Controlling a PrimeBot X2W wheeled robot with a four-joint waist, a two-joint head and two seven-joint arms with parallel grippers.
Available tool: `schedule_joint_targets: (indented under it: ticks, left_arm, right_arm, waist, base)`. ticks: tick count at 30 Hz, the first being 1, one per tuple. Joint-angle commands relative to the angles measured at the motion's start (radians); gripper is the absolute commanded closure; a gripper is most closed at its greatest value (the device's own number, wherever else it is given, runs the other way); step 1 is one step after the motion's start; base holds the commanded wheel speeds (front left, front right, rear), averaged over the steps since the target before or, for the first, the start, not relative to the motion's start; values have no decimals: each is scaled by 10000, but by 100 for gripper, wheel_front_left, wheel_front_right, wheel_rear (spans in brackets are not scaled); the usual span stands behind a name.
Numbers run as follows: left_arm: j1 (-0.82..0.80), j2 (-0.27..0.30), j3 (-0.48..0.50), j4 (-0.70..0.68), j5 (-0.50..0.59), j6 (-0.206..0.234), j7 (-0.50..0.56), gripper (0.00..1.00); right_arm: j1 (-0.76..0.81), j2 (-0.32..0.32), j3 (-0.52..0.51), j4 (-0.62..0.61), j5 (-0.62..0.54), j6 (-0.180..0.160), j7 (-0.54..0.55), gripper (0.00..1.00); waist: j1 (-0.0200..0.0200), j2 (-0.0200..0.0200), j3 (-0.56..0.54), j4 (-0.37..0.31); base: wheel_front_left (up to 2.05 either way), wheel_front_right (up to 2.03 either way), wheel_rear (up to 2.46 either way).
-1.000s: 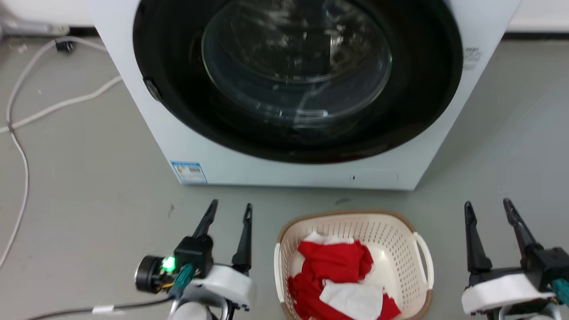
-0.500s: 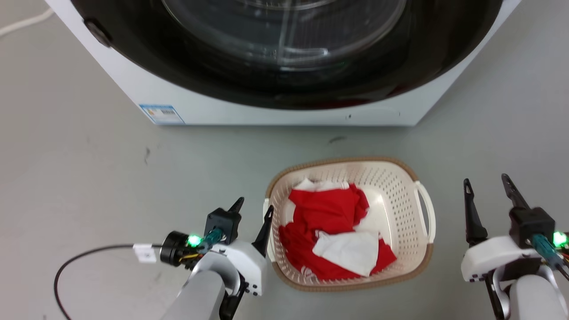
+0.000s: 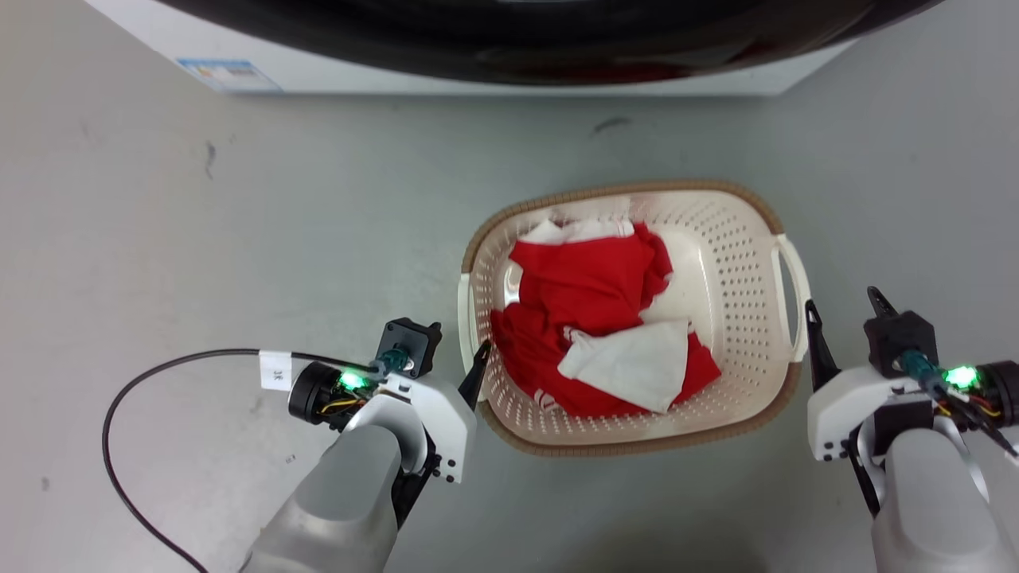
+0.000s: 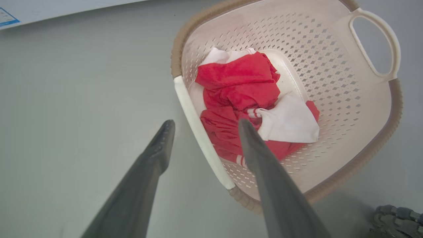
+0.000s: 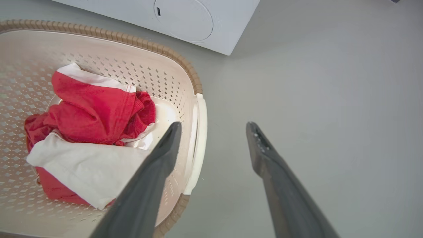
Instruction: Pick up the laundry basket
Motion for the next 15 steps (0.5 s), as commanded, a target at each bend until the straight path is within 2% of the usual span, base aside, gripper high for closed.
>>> schedule_joint_targets:
  ticks: [1, 15]
  left_arm:
    - [-279, 14, -95, 125, -131, -26, -17, 0]
    - [-1536, 14, -1382, 1231, -1204, -156, 278, 0]
  right_arm:
    - [-329, -11, -77, 173, -98, -7, -25, 0]
    - [-2278, -12, -891, 2474, -1517, -7, -25, 0]
  waist:
    - [-2, 0, 438, -37]
    - [-2, 0, 1837, -61]
  base:
    - [0, 0, 0]
    - [0, 0, 0]
